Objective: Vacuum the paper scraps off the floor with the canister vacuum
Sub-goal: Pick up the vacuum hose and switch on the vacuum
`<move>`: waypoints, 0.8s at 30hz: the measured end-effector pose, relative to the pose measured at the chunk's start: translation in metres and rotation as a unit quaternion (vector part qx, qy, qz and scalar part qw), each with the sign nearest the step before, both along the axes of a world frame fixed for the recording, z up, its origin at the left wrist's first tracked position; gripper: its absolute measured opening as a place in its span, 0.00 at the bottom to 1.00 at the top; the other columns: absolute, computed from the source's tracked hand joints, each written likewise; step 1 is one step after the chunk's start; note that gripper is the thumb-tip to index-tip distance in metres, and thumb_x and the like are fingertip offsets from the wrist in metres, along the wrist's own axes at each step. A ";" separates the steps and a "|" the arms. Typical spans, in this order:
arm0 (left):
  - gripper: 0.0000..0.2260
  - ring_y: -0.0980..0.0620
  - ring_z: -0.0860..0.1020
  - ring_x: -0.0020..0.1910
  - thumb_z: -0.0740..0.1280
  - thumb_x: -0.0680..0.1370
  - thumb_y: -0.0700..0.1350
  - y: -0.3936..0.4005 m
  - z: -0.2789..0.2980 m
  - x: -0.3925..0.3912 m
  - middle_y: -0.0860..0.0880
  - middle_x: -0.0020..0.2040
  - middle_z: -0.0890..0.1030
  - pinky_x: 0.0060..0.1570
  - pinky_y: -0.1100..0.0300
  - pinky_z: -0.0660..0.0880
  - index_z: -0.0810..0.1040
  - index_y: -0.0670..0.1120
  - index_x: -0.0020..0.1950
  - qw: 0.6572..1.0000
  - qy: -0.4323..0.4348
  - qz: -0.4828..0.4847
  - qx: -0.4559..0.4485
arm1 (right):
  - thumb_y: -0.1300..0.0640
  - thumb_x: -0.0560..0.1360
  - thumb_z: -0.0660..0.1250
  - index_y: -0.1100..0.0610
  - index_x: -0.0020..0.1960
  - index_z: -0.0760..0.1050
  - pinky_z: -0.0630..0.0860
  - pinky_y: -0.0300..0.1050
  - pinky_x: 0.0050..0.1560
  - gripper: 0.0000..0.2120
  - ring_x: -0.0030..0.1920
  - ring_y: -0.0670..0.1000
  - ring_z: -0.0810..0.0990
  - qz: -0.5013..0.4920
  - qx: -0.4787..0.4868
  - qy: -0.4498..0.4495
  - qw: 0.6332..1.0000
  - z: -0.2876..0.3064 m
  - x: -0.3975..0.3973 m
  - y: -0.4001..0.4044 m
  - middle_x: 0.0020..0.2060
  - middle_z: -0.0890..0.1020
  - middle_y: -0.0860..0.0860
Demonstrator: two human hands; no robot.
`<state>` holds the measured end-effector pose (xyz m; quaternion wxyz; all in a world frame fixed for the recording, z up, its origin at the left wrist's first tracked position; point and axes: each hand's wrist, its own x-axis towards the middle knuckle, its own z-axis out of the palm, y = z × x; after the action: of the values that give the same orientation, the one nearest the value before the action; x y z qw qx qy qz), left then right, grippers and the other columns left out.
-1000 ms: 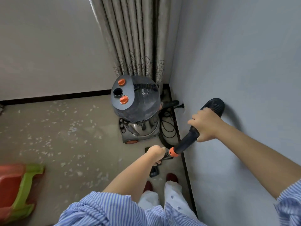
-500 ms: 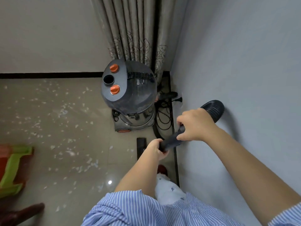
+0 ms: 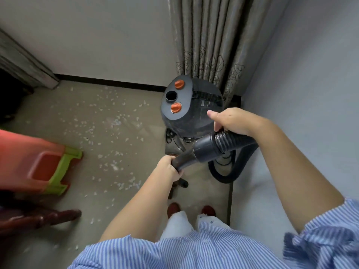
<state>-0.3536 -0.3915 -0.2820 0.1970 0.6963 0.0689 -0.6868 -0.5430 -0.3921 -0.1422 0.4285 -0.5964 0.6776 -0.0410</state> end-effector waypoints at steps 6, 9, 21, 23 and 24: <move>0.11 0.50 0.70 0.29 0.58 0.76 0.35 -0.031 0.015 0.049 0.47 0.32 0.71 0.23 0.64 0.70 0.67 0.41 0.33 0.998 -0.039 0.039 -0.043 | 0.41 0.80 0.47 0.55 0.37 0.75 0.64 0.44 0.50 0.27 0.46 0.51 0.73 0.051 -0.021 -0.016 0.998 0.000 0.038 -0.036 0.39 0.76 0.50; 0.13 0.49 0.69 0.28 0.57 0.77 0.35 -0.057 0.020 0.081 0.45 0.24 0.72 0.28 0.62 0.68 0.65 0.41 0.33 0.996 -0.071 0.032 -0.053 | 0.43 0.80 0.48 0.64 0.43 0.78 0.66 0.45 0.50 0.30 0.47 0.55 0.75 0.067 -0.018 -0.009 0.998 -0.012 0.065 -0.054 0.42 0.79 0.56; 0.07 0.48 0.72 0.26 0.60 0.73 0.34 -0.233 -0.044 0.202 0.45 0.34 0.69 0.25 0.60 0.72 0.65 0.41 0.37 0.992 -0.098 -0.002 -0.073 | 0.54 0.80 0.56 0.55 0.28 0.56 0.55 0.45 0.34 0.23 0.28 0.48 0.59 0.060 -0.023 -0.002 0.998 -0.050 0.174 -0.198 0.25 0.60 0.50; 0.05 0.48 0.74 0.30 0.61 0.73 0.35 -0.257 -0.055 0.212 0.45 0.39 0.73 0.22 0.66 0.72 0.68 0.42 0.40 0.993 -0.080 -0.014 -0.091 | 0.56 0.80 0.56 0.56 0.28 0.56 0.55 0.44 0.34 0.22 0.28 0.48 0.59 0.054 -0.021 0.011 0.998 -0.057 0.186 -0.219 0.25 0.60 0.50; 0.03 0.47 0.75 0.34 0.63 0.72 0.36 -0.268 -0.064 0.214 0.43 0.44 0.77 0.25 0.64 0.74 0.69 0.41 0.43 0.992 -0.085 -0.014 -0.088 | 0.56 0.80 0.56 0.56 0.28 0.56 0.55 0.44 0.33 0.22 0.28 0.48 0.59 0.053 -0.021 0.016 0.998 -0.062 0.190 -0.226 0.25 0.60 0.50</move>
<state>-0.1393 -0.6593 -0.3460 0.2527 0.7332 -0.0190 -0.6311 -0.3529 -0.6186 -0.2038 0.4064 -0.6408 0.6509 -0.0230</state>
